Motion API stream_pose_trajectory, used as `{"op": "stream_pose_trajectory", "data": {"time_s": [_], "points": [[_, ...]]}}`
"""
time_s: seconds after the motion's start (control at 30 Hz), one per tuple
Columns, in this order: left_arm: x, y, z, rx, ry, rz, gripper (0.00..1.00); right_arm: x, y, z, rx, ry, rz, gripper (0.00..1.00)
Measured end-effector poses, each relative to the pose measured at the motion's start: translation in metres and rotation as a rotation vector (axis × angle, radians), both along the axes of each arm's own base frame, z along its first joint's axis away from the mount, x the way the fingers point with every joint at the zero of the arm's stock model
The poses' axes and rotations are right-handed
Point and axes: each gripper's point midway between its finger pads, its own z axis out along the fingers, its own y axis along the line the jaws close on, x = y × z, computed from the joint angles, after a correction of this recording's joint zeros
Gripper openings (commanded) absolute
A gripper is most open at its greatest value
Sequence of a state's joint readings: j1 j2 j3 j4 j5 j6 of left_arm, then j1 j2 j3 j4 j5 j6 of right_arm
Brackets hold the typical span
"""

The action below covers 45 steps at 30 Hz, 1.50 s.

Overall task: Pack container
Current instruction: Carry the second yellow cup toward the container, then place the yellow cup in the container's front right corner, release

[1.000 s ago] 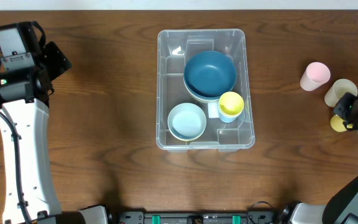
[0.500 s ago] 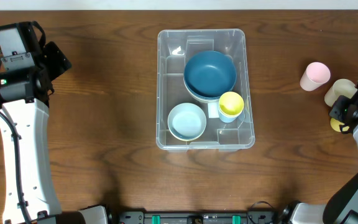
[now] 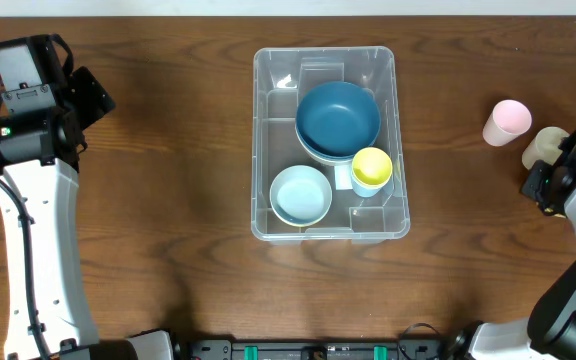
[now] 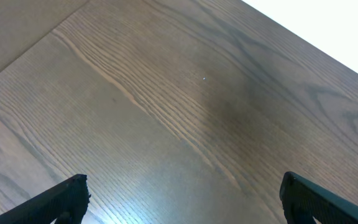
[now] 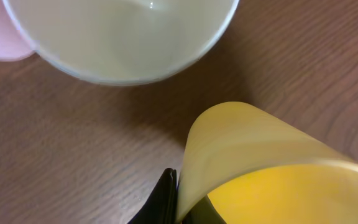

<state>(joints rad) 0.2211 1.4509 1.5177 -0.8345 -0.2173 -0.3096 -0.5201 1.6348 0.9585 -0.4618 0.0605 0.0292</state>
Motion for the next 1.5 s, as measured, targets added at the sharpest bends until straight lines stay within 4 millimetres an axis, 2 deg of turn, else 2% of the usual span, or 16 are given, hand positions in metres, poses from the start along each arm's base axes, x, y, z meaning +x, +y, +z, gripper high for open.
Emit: {"op": "stream_pose_trajectory", "data": {"time_s": [0.1, 0.17, 0.27, 0.33, 0.4, 0.5, 0.57, 0.63, 0.7, 0.83, 0.97, 1.1, 1.3, 1.33, 1.43, 1.5], "points": [[0.000, 0.000, 0.000, 0.000, 0.000, 0.000, 0.98, -0.012, 0.011, 0.004, 0.032, 0.044, 0.002, 0.01], [0.000, 0.000, 0.000, 0.000, 0.000, 0.000, 0.98, -0.018, 0.022, 0.015, 0.047, 0.067, 0.012, 0.01], [0.000, 0.000, 0.000, 0.000, 0.000, 0.000, 0.98, -0.012, 0.044, 0.053, 0.039, 0.036, 0.061, 0.01], [0.000, 0.000, 0.000, 0.000, 0.000, 0.000, 0.98, -0.002, 0.067, 0.089, 0.023, -0.023, 0.130, 0.01], [0.000, 0.000, 0.000, 0.000, 0.000, 0.000, 0.98, 0.006, 0.099, 0.126, 0.017, -0.091, 0.221, 0.01], [0.000, 0.000, 0.000, 0.000, 0.000, 0.000, 0.98, 0.010, 0.154, 0.171, 0.021, -0.179, 0.386, 0.02], [0.000, 0.000, 0.000, 0.000, 0.000, 0.000, 0.98, 0.009, 0.195, 0.192, 0.034, -0.224, 0.512, 0.03], [0.000, 0.000, 0.000, 0.000, 0.000, 0.000, 0.98, 0.007, 0.234, 0.203, 0.053, -0.252, 0.631, 0.03], [0.000, 0.000, 0.000, 0.000, 0.000, 0.000, 0.98, 0.001, 0.268, 0.205, 0.074, -0.257, 0.734, 0.03], [0.000, 0.000, 0.000, 0.000, 0.000, 0.000, 0.98, -0.023, 0.333, 0.199, 0.118, -0.222, 0.941, 0.03], [0.000, 0.000, 0.000, 0.000, 0.000, 0.000, 0.98, -0.046, 0.371, 0.189, 0.144, -0.168, 1.070, 0.03], [0.000, 0.000, 0.000, 0.000, 0.000, 0.000, 0.98, -0.061, 0.389, 0.168, 0.150, -0.069, 1.133, 0.01], [0.000, 0.000, 0.000, 0.000, 0.000, 0.000, 0.98, -0.069, 0.394, 0.127, 0.140, 0.115, 1.138, 0.02], [0.000, 0.000, 0.000, 0.000, 0.000, 0.000, 0.98, -0.070, 0.393, 0.121, 0.136, 0.147, 1.135, 0.06], [0.000, 0.000, 0.000, 0.000, 0.000, 0.000, 0.98, -0.071, 0.392, 0.107, 0.134, 0.206, 1.116, 0.27], [0.000, 0.000, 0.000, 0.000, 0.000, 0.000, 0.98, -0.071, 0.392, 0.102, 0.133, 0.228, 1.114, 0.34]]}}
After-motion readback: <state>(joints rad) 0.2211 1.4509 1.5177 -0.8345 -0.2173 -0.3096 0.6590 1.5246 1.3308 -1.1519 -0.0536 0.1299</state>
